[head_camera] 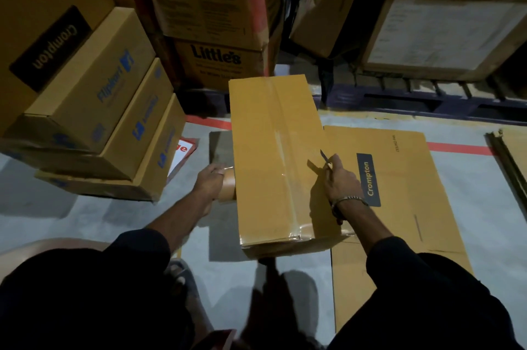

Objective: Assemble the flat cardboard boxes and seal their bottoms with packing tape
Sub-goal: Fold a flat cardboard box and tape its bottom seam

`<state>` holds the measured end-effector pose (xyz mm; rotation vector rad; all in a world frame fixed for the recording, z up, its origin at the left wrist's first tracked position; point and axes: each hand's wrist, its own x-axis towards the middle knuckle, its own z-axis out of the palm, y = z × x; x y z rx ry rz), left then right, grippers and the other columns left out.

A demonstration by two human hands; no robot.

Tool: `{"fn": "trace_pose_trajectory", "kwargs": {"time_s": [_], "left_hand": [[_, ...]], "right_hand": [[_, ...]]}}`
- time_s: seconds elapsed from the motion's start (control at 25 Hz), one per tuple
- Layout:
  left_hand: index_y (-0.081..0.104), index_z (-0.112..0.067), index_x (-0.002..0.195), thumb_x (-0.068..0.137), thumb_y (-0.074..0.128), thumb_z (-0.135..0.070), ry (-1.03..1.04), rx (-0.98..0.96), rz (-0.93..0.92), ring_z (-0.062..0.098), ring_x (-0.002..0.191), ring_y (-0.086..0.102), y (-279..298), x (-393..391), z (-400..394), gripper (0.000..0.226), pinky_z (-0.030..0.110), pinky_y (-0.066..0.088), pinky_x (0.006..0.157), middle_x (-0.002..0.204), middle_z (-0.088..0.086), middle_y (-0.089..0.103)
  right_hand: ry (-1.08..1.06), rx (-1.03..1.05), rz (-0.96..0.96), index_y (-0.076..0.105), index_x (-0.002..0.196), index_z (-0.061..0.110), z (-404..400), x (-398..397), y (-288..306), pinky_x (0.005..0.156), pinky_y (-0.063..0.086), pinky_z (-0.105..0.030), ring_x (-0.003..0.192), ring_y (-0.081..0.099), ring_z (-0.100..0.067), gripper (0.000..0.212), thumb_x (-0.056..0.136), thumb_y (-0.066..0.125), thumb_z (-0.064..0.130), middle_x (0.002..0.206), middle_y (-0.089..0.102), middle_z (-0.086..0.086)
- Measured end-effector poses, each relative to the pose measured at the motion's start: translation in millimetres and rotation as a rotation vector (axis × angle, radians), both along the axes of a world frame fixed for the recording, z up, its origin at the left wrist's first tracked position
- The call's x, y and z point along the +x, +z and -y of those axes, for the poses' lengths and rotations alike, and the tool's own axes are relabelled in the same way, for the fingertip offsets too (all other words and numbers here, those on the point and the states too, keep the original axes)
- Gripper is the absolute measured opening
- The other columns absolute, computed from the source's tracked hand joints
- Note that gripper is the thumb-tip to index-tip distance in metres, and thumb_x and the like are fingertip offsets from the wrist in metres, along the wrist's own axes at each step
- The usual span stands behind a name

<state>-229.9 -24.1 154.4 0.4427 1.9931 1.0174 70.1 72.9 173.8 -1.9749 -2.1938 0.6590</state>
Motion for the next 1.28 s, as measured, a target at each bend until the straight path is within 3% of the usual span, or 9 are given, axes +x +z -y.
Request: {"fn": "trace_pose_trajectory", "kwargs": {"time_s": [0.12, 0.36, 0.48, 0.6, 0.76, 0.88, 1.0, 1.12, 1.28], "left_hand": [[0.071, -0.021, 0.117, 0.101, 0.047, -0.005, -0.062, -0.001, -0.085, 0.035, 0.114, 0.063, 11.7, 0.7, 15.0, 0.033, 0.032, 0.047, 0.082, 0.129, 0.012, 0.067], [0.069, -0.015, 0.112, 0.096, 0.05, -0.013, -0.059, -0.033, -0.118, 0.028, 0.1, 0.055, 22.9, 28.5, 80.7, 0.024, 0.029, 0.04, 0.074, 0.122, 0.013, 0.063], [0.071, -0.006, 0.118, 0.099, 0.047, 0.005, 0.001, -0.066, -0.159, 0.029, 0.093, 0.061, 19.9, 44.0, 107.5, 0.032, 0.025, 0.042, 0.068, 0.124, 0.016, 0.067], [0.072, -0.012, 0.114, 0.099, 0.051, 0.004, -0.011, -0.076, -0.211, 0.036, 0.109, 0.064, 23.1, 56.9, 117.4, 0.031, 0.028, 0.043, 0.079, 0.124, 0.017, 0.07], [0.069, -0.024, 0.113, 0.101, 0.049, -0.008, 0.02, -0.163, -0.339, 0.032, 0.084, 0.063, 56.1, 53.1, 93.9, 0.028, 0.032, 0.051, 0.07, 0.109, 0.011, 0.067], [0.069, -0.028, 0.115, 0.099, 0.049, -0.013, 0.053, -0.058, -0.39, 0.035, 0.09, 0.067, 78.0, 39.2, 65.1, 0.03, 0.044, 0.06, 0.079, 0.111, 0.01, 0.071], [0.069, -0.034, 0.119, 0.102, 0.048, -0.015, 0.009, 0.086, -0.364, 0.027, 0.092, 0.066, 101.6, 26.1, 26.6, 0.032, 0.04, 0.06, 0.073, 0.114, 0.005, 0.068], [0.071, -0.037, 0.116, 0.102, 0.051, -0.019, -0.069, 0.161, -0.42, 0.026, 0.1, 0.065, 115.7, 16.6, -18.2, 0.03, 0.046, 0.059, 0.088, 0.111, -0.001, 0.067], [0.07, -0.031, 0.125, 0.107, 0.052, -0.021, -0.327, 0.104, -0.455, 0.022, 0.104, 0.058, 120.4, 15.9, -65.9, 0.028, 0.034, 0.054, 0.079, 0.122, 0.0, 0.061]], "right_hand": [[-0.026, -0.004, -0.037, 0.04, 0.135, 0.016, 29.5, 5.4, 10.3, 0.061, 0.045, -0.037, 0.071, 0.056, -0.026, 0.03, 0.111, 0.033, 0.032, 0.082, 0.053, -0.007], [0.015, -0.088, 0.018, 0.038, 0.136, 0.017, 105.6, 29.5, 16.7, 0.065, 0.047, -0.037, 0.075, 0.055, -0.026, 0.029, 0.108, 0.041, 0.023, 0.089, 0.057, -0.006], [0.02, -0.112, 0.079, 0.033, 0.14, 0.016, 131.5, 36.4, 19.6, 0.066, 0.045, -0.036, 0.081, 0.06, -0.027, 0.035, 0.106, 0.042, 0.019, 0.088, 0.052, -0.004], [-0.002, -0.149, 0.119, 0.03, 0.147, 0.012, 136.8, 34.3, 19.8, 0.071, 0.051, -0.038, 0.091, 0.065, -0.028, 0.041, 0.107, 0.04, 0.019, 0.1, 0.062, -0.009], [0.072, -0.051, 0.276, 0.035, 0.146, 0.014, 101.2, 14.6, 35.2, 0.089, 0.052, -0.045, 0.118, 0.056, -0.029, 0.041, 0.107, 0.042, 0.021, 0.127, 0.064, -0.009], [0.165, 0.069, 0.188, 0.042, 0.126, 0.013, 62.8, -9.4, 49.5, 0.073, 0.052, -0.041, 0.096, 0.06, -0.028, 0.019, 0.107, 0.042, 0.018, 0.102, 0.066, -0.008], [0.138, 0.035, 0.029, 0.036, 0.114, 0.015, 29.0, -32.3, 48.3, 0.064, 0.048, -0.041, 0.076, 0.059, -0.029, 0.019, 0.11, 0.037, 0.033, 0.086, 0.058, -0.006], [0.234, 0.045, 0.025, 0.035, 0.117, 0.017, 5.7, -50.7, 24.4, 0.067, 0.047, -0.039, 0.083, 0.059, -0.027, 0.02, 0.11, 0.032, 0.036, 0.103, 0.062, -0.007], [0.41, 0.132, 0.285, 0.037, 0.132, 0.02, -3.5, -54.9, -7.4, 0.08, 0.049, -0.043, 0.105, 0.052, -0.026, 0.029, 0.107, 0.037, 0.035, 0.119, 0.049, -0.003]]}}
